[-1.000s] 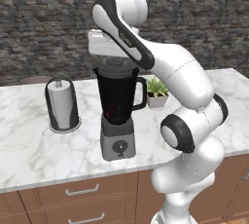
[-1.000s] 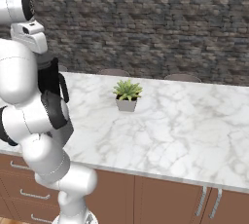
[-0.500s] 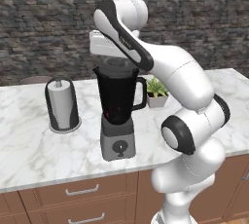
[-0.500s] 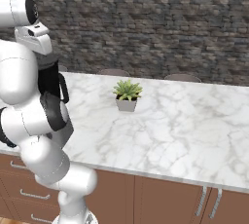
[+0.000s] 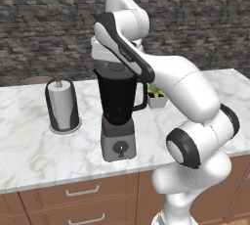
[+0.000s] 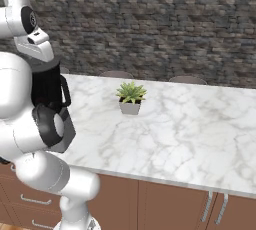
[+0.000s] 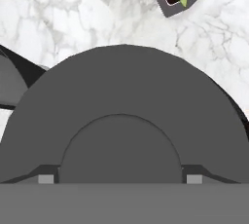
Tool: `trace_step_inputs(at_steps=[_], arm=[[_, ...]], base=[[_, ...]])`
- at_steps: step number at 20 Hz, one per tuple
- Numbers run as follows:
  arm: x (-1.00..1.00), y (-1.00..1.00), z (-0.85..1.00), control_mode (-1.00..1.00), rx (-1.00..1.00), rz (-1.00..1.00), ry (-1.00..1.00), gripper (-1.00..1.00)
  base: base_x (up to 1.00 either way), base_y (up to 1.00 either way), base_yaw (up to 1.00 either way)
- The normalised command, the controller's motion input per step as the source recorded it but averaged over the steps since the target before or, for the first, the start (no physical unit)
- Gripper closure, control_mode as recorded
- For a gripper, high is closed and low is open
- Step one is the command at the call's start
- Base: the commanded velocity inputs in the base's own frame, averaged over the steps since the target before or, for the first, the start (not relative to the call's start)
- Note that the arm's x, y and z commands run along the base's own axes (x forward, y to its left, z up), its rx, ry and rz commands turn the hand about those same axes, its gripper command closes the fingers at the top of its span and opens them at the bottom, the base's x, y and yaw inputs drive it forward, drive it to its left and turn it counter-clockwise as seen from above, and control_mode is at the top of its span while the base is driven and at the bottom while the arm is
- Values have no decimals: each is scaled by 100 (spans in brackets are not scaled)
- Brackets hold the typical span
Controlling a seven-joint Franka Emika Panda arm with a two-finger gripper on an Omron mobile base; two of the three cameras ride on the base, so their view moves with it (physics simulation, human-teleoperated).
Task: Open the blender lid, put the apple in the blender, close the lid, and start the blender.
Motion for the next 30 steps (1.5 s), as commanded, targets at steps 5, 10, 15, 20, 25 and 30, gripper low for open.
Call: trace_step_inputs(at_steps=[5, 10, 15, 20, 25, 30], arm=[[0, 1, -11, -100, 0, 0, 0, -100], [0, 0, 9, -100, 0, 0, -2, -100], [-7, 0, 31, -100, 0, 0, -5, -100], [-76, 0, 20, -100, 0, -7, -25, -100], [-100, 9, -51, -100, -7, -28, -30, -100], [-100, 28, -100, -100, -26, -37, -20, -100]], base=[[0, 0, 0], [0, 0, 0], [0, 0, 0], [0, 0, 0], [0, 0, 0], [0, 0, 0]])
